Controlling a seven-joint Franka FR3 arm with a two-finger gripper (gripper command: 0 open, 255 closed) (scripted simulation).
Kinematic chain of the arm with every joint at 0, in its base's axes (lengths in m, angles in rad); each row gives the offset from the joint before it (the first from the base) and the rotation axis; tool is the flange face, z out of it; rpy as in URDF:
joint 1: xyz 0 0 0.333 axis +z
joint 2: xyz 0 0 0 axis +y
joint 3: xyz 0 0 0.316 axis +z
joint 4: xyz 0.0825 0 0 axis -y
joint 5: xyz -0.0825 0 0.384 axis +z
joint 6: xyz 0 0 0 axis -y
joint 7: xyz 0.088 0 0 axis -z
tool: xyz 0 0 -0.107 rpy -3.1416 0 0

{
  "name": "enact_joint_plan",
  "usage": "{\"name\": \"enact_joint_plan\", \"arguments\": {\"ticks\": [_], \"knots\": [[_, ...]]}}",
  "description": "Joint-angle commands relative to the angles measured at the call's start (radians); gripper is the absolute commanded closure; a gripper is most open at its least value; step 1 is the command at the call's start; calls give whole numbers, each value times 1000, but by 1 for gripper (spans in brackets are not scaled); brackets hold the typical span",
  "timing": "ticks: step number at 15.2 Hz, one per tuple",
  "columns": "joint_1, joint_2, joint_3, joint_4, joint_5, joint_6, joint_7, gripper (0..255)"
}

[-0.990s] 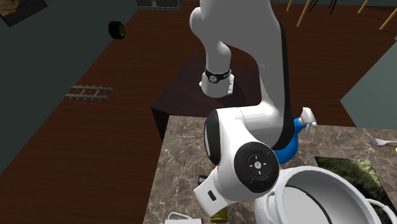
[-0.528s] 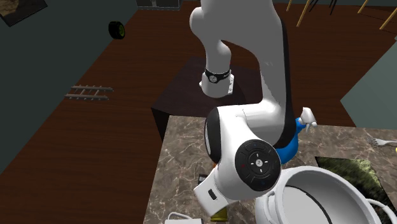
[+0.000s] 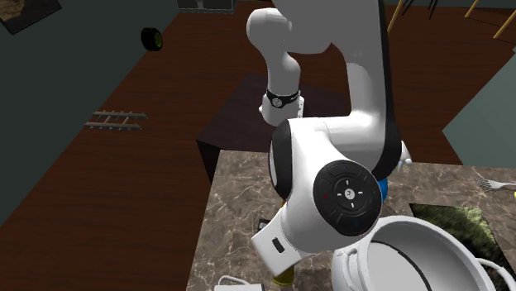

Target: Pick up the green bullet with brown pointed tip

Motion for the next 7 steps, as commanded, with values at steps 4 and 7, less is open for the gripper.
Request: {"name": "enact_joint_plan", "arguments": {"ticks": [4, 7], "knots": [[-6, -50, 8, 8, 23, -56, -19, 255], [-7, -61, 10, 11, 28, -69, -24, 255]]}}
